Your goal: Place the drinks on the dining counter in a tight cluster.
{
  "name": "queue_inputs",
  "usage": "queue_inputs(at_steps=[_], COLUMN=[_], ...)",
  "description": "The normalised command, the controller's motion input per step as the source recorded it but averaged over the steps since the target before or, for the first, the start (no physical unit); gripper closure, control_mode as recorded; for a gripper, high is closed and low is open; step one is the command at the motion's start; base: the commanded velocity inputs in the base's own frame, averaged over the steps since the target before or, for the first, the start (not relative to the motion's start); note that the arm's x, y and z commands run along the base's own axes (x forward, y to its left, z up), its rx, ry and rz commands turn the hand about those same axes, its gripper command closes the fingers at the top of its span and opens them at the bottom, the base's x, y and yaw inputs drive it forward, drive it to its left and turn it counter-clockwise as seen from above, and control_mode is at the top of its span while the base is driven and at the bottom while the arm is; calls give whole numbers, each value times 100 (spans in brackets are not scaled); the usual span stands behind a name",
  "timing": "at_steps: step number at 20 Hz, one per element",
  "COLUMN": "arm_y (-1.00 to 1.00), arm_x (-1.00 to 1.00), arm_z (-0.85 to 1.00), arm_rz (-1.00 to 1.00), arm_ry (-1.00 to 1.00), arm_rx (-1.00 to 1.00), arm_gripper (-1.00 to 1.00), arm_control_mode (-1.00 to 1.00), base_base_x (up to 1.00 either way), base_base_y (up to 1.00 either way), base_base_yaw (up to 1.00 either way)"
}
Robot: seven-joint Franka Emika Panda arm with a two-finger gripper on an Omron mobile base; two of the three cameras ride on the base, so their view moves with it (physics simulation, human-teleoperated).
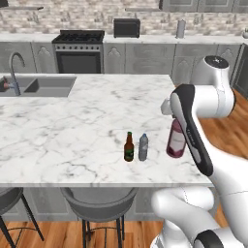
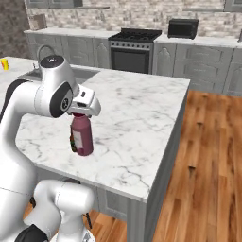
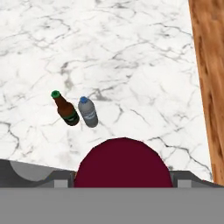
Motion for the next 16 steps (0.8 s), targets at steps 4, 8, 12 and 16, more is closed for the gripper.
queue_inputs(at_steps=[4, 8, 12, 16], arm_y=[0, 0, 0, -6], arm_x=[13, 63, 47, 6], arm_z=[-1, 0, -1, -14], arm_rz=[5, 33, 32, 30], arm_ry=[0, 0, 7, 12], arm_rx=[0, 0, -5, -13], arm_gripper=[100, 100, 100, 100], arm_control_mode=[-100, -100, -100, -100], base_base_x=[13, 0, 0, 0], base_base_y=[0, 0, 0, 0], base_base_yaw=[2, 0, 0, 0])
